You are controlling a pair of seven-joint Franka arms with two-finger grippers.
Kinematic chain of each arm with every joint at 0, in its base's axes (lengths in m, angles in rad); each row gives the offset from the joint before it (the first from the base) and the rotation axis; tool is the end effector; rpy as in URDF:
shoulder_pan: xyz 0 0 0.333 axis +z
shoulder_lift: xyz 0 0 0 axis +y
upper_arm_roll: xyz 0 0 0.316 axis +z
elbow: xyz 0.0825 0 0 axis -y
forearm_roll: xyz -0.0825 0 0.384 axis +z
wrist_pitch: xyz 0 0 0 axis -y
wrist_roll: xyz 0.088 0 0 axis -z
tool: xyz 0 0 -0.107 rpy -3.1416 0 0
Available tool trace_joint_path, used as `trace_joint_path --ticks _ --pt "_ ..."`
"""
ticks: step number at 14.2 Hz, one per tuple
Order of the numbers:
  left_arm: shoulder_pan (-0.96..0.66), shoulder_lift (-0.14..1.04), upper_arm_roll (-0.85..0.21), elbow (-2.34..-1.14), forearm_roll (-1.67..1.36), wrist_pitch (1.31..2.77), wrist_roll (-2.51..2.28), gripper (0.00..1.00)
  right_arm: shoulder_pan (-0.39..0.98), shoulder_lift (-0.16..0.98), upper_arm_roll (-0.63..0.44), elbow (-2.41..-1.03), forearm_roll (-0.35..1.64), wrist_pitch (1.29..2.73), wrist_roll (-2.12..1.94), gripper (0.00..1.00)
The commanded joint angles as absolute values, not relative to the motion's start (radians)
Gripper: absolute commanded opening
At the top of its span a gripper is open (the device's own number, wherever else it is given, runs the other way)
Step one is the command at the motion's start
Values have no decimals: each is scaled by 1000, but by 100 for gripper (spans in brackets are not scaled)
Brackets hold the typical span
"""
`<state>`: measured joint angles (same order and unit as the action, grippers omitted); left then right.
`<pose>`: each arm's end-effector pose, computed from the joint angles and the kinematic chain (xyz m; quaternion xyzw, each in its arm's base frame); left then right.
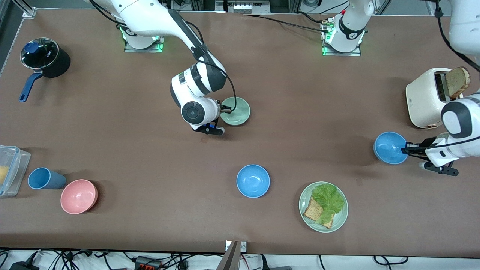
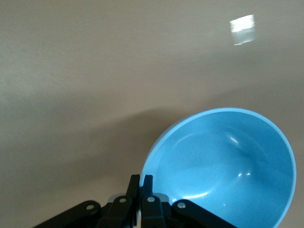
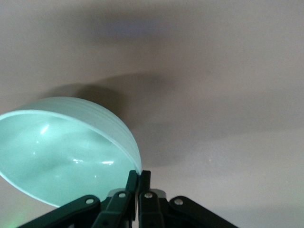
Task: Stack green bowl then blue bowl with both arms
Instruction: 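Carry the blue bowl toward the green bowl while the right gripper withdraws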
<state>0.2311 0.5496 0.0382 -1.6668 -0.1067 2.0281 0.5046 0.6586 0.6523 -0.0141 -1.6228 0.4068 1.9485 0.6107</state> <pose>0.6369 0.1669 0.2730 0.9908 -0.0909 -0.0733 0.0679 0.5078 0.4160 0.2227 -0.9689 0.0869 0.2278 0.0433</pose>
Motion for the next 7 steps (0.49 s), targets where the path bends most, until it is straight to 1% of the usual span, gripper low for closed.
trace_joint_path --ticks 1,2,3,4,5,7 --pt "233 462 6 -1684 -130 1919 448 1 673 669 -18 -1615 428 1967 624 0" --pt "233 436 -17 -1684 -130 1887 407 1 673 678 -18 -1615 428 1967 624 0" --pt "233 413 -41 -1684 -130 1852 359 1 673 681 -18 -1615 429 1971 623 10" --pt "233 387 -70 -1686 -130 1809 289 1 673 681 -18 -1614 430 1976 621 42" --pt "233 361 -105 -1686 -130 1771 216 1 673 680 -17 -1612 430 1973 633 99" --pt "233 315 -179 -1686 -130 1709 79 0 675 667 -15 -1602 416 1960 685 100"
